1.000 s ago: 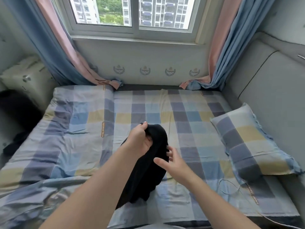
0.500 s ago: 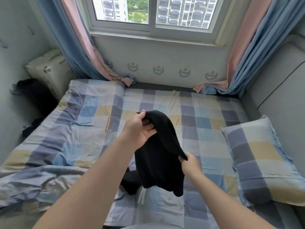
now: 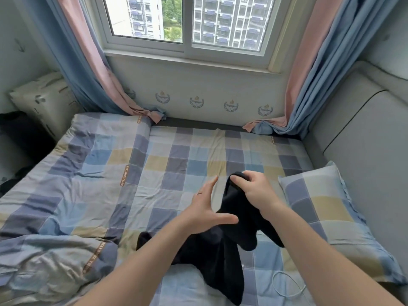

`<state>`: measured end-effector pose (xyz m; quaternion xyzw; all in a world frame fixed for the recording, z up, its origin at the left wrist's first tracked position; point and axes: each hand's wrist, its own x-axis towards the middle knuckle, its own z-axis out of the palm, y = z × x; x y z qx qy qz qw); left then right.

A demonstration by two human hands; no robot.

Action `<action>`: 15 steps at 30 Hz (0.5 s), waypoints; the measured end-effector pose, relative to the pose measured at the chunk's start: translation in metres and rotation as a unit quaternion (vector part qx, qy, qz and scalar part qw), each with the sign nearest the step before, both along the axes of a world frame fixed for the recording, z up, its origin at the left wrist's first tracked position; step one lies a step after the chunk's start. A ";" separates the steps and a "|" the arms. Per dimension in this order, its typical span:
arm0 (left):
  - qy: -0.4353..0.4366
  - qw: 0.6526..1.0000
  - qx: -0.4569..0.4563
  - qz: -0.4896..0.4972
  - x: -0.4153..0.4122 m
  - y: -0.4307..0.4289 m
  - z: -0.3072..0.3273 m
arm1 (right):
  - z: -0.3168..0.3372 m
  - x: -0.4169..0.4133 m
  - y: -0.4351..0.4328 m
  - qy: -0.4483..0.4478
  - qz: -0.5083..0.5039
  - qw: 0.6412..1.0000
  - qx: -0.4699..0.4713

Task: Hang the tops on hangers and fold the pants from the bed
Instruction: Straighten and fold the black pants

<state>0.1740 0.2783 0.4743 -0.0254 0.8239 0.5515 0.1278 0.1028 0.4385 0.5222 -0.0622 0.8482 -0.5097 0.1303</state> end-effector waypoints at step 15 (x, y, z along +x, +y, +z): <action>0.016 0.940 0.278 0.197 -0.036 0.013 0.076 | 0.013 0.013 0.020 -0.115 0.084 0.961 -0.239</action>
